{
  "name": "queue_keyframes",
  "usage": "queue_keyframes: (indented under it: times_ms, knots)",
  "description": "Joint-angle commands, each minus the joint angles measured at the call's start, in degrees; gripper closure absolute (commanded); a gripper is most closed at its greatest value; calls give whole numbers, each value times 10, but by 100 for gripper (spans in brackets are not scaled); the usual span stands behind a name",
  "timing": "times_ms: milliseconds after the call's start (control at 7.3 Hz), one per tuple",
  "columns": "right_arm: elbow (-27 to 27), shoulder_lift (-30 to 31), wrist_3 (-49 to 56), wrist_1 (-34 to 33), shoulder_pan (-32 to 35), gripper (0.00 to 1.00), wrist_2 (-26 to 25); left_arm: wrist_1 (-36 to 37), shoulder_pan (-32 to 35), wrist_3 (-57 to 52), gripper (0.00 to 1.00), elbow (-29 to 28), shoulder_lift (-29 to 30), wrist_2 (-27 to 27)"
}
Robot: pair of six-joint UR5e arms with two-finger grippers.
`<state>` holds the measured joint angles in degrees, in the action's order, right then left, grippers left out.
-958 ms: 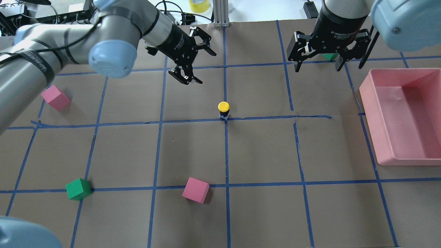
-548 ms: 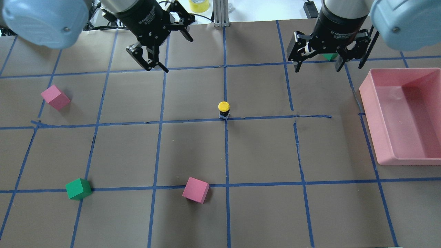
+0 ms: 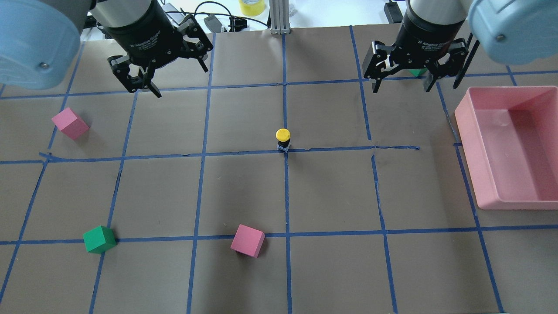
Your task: Align button upright
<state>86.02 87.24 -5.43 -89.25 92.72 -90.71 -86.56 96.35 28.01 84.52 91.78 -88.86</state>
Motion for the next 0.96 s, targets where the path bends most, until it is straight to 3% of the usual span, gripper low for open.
queue_keyframes:
  times_ms: [0,274,821]
  knots:
    - [0,-1,0,0,2,0,0,3,-12,-222,0,6,-2,-8]
    - [0,-1,0,0,0,0,0,-4,-67,-303,0,-6,0,30]
    - [0,-1,-1,0,0,0,0,2,-72,-320,0,21,0,43]
